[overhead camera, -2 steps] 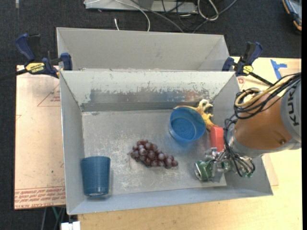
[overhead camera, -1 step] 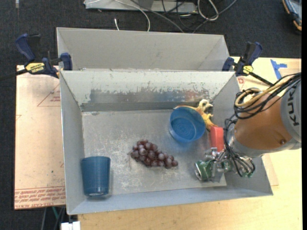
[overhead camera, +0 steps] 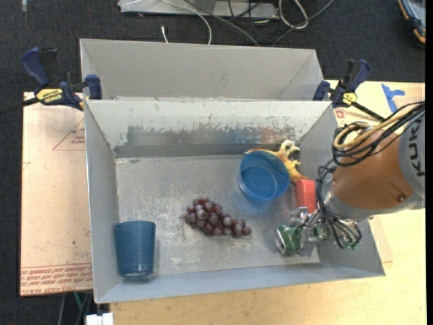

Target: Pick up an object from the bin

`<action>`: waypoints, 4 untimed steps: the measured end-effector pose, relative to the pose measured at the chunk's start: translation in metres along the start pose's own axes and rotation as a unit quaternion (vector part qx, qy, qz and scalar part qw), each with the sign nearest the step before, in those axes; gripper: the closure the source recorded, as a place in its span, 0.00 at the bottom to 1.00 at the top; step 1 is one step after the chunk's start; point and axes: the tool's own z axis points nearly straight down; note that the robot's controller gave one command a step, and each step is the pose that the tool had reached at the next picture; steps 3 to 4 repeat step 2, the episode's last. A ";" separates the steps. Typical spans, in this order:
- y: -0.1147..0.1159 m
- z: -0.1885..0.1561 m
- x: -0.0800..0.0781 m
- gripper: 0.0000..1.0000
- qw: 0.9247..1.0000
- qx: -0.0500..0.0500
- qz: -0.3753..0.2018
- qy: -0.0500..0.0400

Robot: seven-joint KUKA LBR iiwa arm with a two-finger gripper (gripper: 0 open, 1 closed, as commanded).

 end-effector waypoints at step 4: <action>0.002 -0.055 -0.001 1.00 1.000 -0.001 -0.001 0.001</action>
Offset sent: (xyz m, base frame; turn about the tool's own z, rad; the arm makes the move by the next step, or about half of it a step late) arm -0.0014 0.0007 0.0663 -0.0009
